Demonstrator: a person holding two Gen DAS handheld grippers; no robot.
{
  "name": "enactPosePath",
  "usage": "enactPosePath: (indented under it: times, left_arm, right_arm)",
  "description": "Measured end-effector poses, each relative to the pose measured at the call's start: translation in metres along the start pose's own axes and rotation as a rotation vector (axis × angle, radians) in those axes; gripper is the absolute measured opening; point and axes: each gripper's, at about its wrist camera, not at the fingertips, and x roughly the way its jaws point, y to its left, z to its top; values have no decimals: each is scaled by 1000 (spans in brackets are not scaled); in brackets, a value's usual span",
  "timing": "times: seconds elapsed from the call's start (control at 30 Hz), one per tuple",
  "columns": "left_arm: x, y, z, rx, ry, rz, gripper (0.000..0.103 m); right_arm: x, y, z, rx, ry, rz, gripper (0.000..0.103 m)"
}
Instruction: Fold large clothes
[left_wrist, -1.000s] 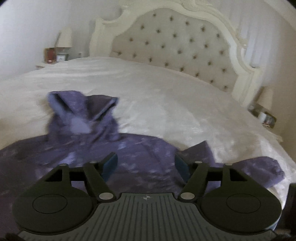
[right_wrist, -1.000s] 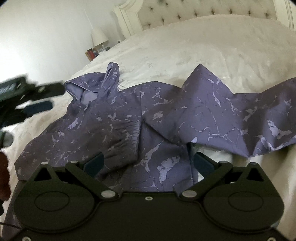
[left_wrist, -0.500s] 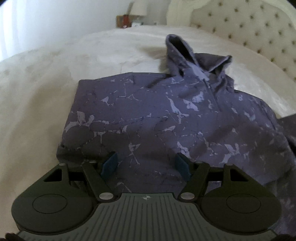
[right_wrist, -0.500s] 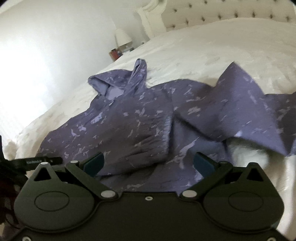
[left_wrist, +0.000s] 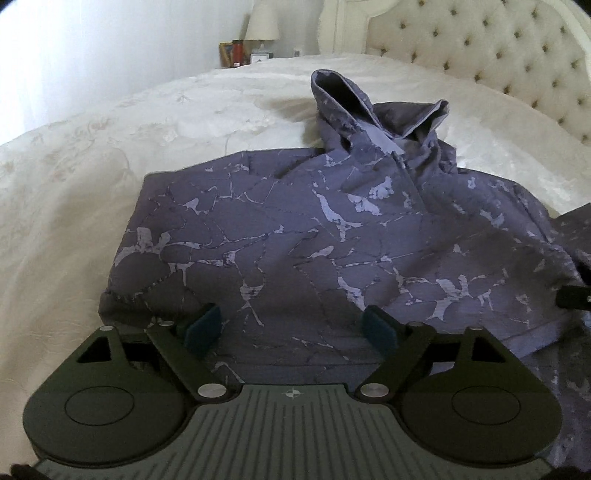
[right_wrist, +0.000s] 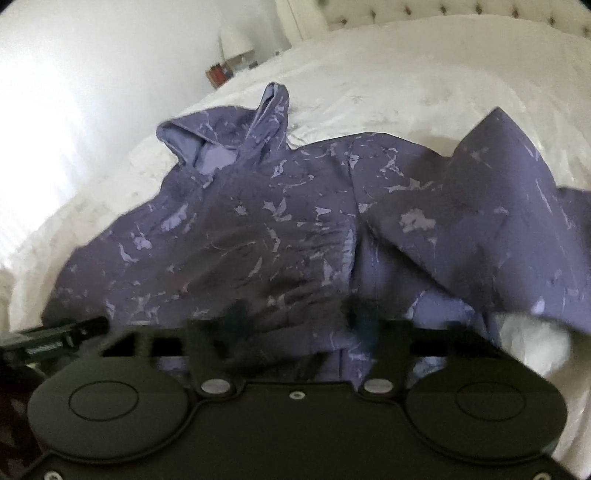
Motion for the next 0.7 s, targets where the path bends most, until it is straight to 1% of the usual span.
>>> enactPosePath:
  times: [0.07,0.1,0.17,0.2,0.3,0.33,0.37,0.43,0.47,0.5,0.53,0.57,0.7]
  left_arm:
    - [-7,0,1,-7,-9,-12,83]
    - [-11,0,2,-16,-17,-22,83]
    - [-21,0,3,-30,-46,-35,84]
    - [-24,-1,3,-30,-58,-34,84]
    - [-23,-2,1,-16,-53,-25,84]
    - [-20,-2,-1,-14,-40,-22,84]
    - [-16,-3,-3,-12,-24,-16,84]
    - [-6,-5,-9,16,2,-3,87]
    - [-4,-8,-12,42,-6,-2,91]
    - [-2,-10,-15,62,-17,2,93]
    - [-2,-12,-17,71,-23,10,93]
    - [-1,-12,-19,74,-26,15,94]
    - [0,-11,-19,63,-27,11,94]
  right_arm:
    - [-3,4,3,-39,-5,-26,37]
    - [-8,4,5,-48,-14,-23,29]
    - [-18,2,10,-55,-35,-22,25]
    - [-21,2,13,-61,-46,-35,25]
    - [-17,0,16,-69,-25,-86,25]
    - [-13,-2,14,-64,-7,-92,26]
    - [-7,-2,12,-61,18,-93,35]
    - [-4,-4,9,-46,35,-99,54]
    - [-7,-6,8,-30,36,-85,68]
    - [-12,-9,7,-4,31,-54,75]
    - [-18,-11,7,22,26,-25,76]
    - [-24,-13,8,36,25,-14,76]
    - [-59,-35,12,105,14,-4,76]
